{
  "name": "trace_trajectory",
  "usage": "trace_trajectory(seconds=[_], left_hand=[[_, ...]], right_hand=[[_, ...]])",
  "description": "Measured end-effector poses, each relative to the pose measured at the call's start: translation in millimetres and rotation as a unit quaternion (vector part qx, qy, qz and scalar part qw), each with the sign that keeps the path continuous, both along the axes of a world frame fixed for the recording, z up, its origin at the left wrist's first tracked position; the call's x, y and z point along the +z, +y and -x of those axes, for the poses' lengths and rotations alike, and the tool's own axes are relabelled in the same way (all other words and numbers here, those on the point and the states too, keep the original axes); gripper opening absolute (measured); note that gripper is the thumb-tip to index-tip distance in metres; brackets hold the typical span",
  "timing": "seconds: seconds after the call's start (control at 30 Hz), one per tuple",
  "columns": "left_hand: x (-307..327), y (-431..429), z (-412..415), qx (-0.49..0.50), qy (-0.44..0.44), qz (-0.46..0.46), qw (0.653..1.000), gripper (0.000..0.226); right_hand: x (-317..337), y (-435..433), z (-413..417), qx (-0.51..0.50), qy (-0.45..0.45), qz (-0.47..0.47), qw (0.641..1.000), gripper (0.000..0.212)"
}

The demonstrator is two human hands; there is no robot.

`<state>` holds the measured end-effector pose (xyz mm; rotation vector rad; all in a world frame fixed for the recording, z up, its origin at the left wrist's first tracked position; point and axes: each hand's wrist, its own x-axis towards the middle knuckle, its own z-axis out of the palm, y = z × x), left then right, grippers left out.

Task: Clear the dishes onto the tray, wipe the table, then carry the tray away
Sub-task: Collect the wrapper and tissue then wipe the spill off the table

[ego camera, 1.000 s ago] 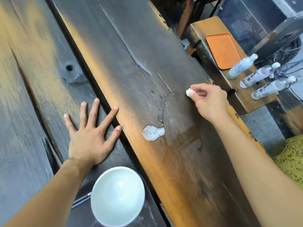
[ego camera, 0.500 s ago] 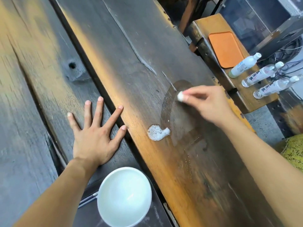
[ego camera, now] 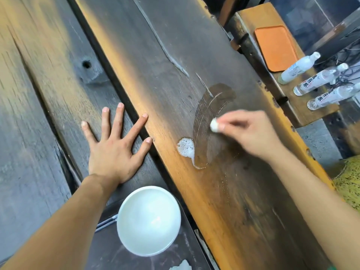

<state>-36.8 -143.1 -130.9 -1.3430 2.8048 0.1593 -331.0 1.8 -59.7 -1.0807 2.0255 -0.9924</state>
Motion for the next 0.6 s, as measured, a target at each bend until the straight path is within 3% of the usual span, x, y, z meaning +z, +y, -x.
trace_trajectory(seconds=[0.07, 0.2, 0.3, 0.4, 0.47, 0.53, 0.6], left_hand=[[1, 0, 0, 0.003, 0.001, -0.002, 1.000, 0.062], [0, 0, 0, 0.004, 0.000, 0.000, 1.000, 0.062], [-1, 1, -1, 0.002, -0.003, 0.002, 1.000, 0.062], [1, 1, 0, 0.008, -0.004, -0.002, 1.000, 0.062], [3, 2, 1, 0.007, -0.007, -0.006, 1.000, 0.063], [5, 2, 2, 0.006, -0.010, -0.009, 1.000, 0.063], [6, 2, 2, 0.007, -0.012, -0.011, 1.000, 0.062]], right_hand=[[-2, -25, 24, -0.101, 0.070, -0.007, 0.992, 0.014], [-12, -57, 23, -0.080, 0.138, -0.036, 0.987, 0.011], [-5, -40, -8, 0.102, 0.128, 0.001, 0.986, 0.008], [-4, 5, -38, 0.303, 0.064, -0.043, 0.950, 0.008], [-4, 20, -33, 0.243, -0.014, -0.041, 0.969, 0.008], [-6, 12, -3, 0.057, -0.052, 0.007, 0.997, 0.013], [-8, -8, 35, -0.091, -0.036, 0.023, 0.995, 0.015]])
